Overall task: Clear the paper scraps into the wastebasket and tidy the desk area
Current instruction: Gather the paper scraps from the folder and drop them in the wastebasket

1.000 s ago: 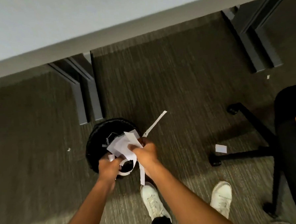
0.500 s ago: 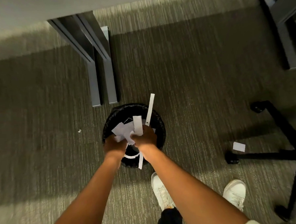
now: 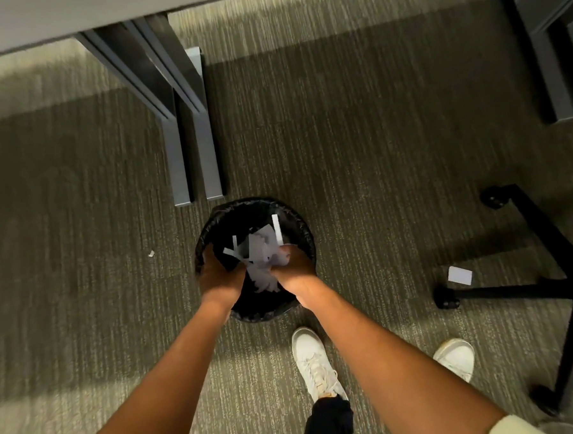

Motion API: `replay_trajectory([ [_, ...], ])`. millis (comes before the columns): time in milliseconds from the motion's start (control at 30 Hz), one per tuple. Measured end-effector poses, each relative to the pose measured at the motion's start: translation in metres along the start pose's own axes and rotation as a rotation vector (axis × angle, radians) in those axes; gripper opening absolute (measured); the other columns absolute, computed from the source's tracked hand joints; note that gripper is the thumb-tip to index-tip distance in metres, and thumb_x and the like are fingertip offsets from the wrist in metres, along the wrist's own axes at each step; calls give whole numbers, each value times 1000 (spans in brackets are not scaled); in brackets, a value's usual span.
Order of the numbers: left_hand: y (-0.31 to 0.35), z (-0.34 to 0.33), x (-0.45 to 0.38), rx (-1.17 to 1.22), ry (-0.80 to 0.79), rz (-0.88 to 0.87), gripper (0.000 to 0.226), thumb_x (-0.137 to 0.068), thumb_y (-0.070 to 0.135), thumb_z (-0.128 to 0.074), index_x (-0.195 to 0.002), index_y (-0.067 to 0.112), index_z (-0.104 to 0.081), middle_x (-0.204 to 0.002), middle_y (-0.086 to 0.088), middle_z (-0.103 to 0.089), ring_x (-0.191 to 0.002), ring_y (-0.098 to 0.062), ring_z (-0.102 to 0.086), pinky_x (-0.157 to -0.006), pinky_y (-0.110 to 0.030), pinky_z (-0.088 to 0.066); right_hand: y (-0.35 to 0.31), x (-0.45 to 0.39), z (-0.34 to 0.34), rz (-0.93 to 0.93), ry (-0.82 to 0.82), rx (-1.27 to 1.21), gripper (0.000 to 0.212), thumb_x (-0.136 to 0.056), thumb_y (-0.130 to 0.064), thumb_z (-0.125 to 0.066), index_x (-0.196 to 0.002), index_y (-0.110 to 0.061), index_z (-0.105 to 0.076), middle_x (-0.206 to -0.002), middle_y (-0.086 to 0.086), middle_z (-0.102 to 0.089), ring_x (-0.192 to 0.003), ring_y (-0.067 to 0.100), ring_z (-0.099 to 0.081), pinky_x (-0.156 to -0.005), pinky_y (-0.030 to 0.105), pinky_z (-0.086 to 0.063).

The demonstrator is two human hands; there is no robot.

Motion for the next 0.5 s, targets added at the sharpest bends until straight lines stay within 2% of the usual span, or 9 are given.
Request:
replay_trajectory([
  [167,26,-28,20,-71,-97,-83,72,-89,25,-64,-148,23,-23,-137,-14,-55,-120,-35,-56,-94,-38,-46,15,13,61,32,111,-94,40,-85,-12,-68,-123,-9,-59,-124,7,-63,-116,24,-59,-96,32,-47],
  [267,44,-53,36,-127,-126,-180,70,-86,32,-67,-144,21,-29,-134,-16,-55,-119,-36,-56,-97,-43,-48,28,21,106,55,183,-117,38,-83,-6,-69,-120,-6,-60,-119,8,-64,-112,25,-61,-95,36,-50],
  [333,65,-74,51,-138,-126,-230,67,-85,30,-69,-141,18,-35,-125,-14,-60,-114,-35,-57,-96,-44,-47,40,25,145,53,252,-170,35,-83,0,-68,-117,-2,-62,-117,13,-65,-111,27,-61,-87,26,-50],
  [400,89,-96,68,-100,-147,-247,65,-86,20,-69,-142,13,-36,-121,-9,-61,-114,-31,-58,-95,-36,-46,49,34,187,41,292,-221,31,-83,2,-67,-114,-2,-63,-112,8,-66,-109,21,-61,-80,12,-46],
  [500,124,-137,101,-65,-225,-270,64,-86,13,-67,-143,13,-37,-130,-12,-56,-121,-30,-55,-99,-37,-45,68,51,259,30,380,-248,28,-83,-8,-70,-111,-11,-66,-109,5,-70,-102,17,-63,-87,21,-47],
])
Point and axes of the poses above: each hand's wrist, its own x-axis away from the middle knuckle, its own z-axis out of the back of the hand, y = z × x, the point moved 1 cm from there along -x, towards the middle knuckle
